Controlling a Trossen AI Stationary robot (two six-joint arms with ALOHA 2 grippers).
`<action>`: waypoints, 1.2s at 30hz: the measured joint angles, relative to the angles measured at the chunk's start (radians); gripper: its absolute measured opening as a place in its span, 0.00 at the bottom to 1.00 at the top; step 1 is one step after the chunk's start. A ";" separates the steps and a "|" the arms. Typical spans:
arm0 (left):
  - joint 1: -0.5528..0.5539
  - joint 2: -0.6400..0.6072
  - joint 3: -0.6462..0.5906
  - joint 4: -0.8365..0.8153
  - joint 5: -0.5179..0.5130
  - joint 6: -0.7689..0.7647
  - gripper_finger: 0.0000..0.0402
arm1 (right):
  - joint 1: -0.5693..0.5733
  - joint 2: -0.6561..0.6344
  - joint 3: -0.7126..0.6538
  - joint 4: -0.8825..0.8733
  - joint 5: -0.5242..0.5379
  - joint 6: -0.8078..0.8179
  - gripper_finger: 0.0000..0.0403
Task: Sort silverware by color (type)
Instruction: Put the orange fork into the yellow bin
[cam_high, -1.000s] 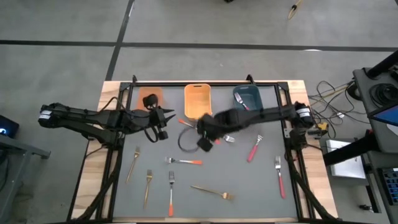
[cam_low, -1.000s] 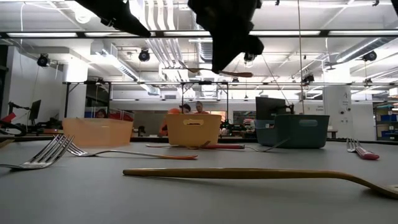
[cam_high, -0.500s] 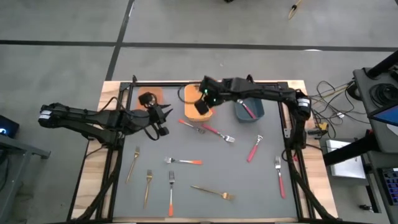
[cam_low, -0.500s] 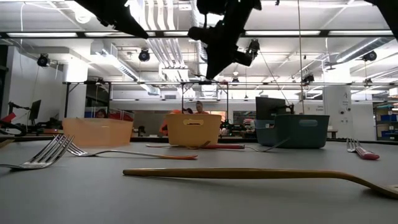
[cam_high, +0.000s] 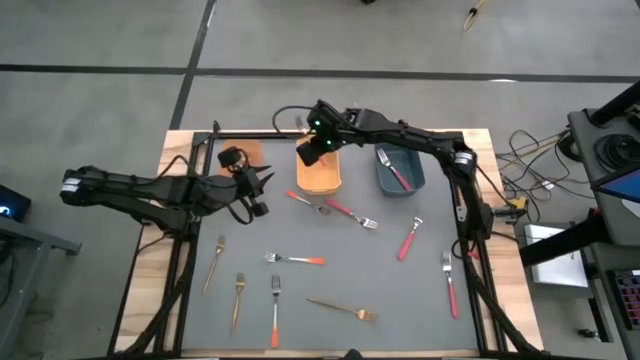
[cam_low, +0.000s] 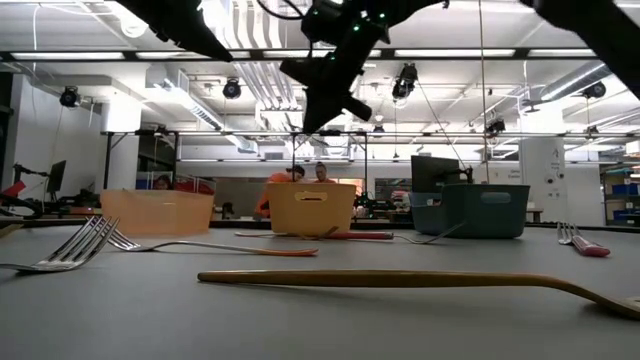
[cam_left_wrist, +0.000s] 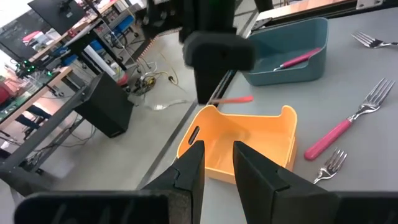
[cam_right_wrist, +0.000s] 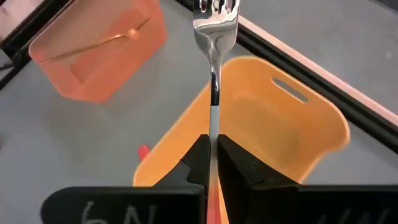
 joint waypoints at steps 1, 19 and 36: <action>0.000 -0.005 -0.004 0.000 0.000 0.000 0.16 | -0.003 0.019 0.029 -0.019 -0.017 -0.004 0.03; 0.000 -0.075 -0.041 -0.001 0.000 0.001 0.16 | -0.035 0.270 0.305 -0.411 -0.219 0.001 0.03; 0.000 -0.069 -0.041 0.000 0.001 0.001 0.16 | -0.061 0.305 0.304 -0.409 -0.234 0.004 0.03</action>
